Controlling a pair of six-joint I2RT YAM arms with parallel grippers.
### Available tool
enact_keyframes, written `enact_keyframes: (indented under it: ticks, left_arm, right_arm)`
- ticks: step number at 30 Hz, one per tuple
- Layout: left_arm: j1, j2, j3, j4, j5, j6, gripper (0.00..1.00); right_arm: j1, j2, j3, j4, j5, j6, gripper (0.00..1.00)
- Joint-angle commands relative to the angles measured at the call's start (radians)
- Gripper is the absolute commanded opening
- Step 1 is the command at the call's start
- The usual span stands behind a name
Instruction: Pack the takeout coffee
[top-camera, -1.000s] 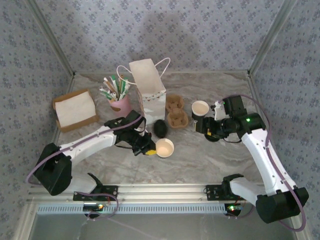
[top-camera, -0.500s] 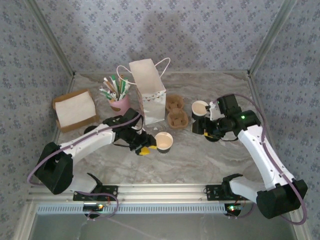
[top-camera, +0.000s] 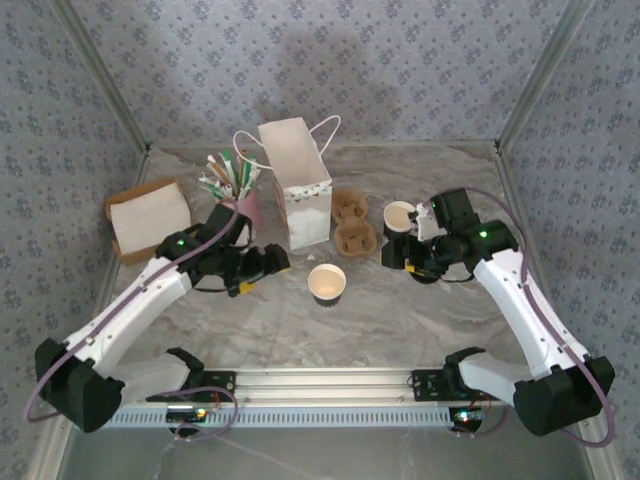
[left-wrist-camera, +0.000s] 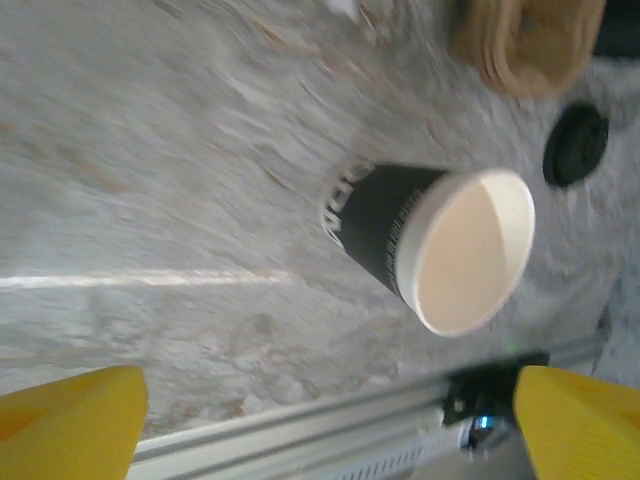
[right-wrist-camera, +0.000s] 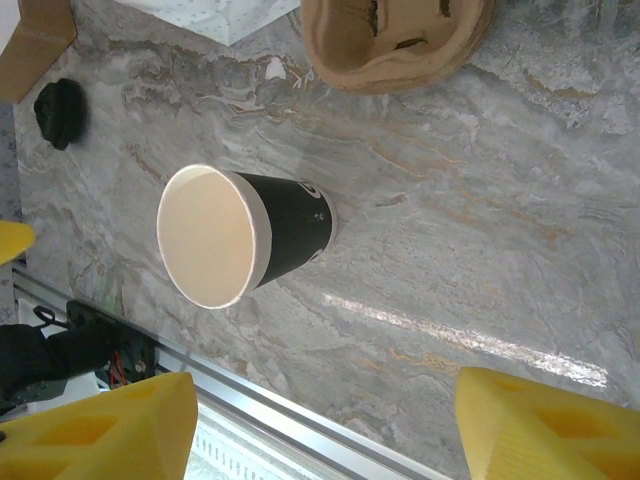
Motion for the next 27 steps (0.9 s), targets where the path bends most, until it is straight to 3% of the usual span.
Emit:
enact_keyframes:
  ticks: [1,8,13,20,27]
  left_arm:
    - [0.059,-0.065,-0.015,-0.092,-0.17,0.024,0.99]
    - [0.229,-0.12,-0.084,-0.123,-0.346,0.01,1.0]
    - [0.38,-0.086,-0.124,-0.067,-0.393,0.002,1.0]
    - [0.539,0.07,-0.117,0.027,-0.486,0.057,0.99]
    - [0.61,0.283,-0.056,0.082,-0.498,0.101,0.96]
  right_arm:
    - [0.009,-0.028,0.004,0.025,0.007,0.003,0.75]
    - [0.016,-0.039,-0.021,0.06,0.001,-0.011,0.86]
    - [0.022,-0.038,-0.058,0.111,-0.012,-0.014,0.93]
    - [0.026,-0.008,-0.088,0.144,-0.019,-0.045,0.97]
    - [0.027,0.023,-0.102,0.166,-0.018,-0.07,0.97]
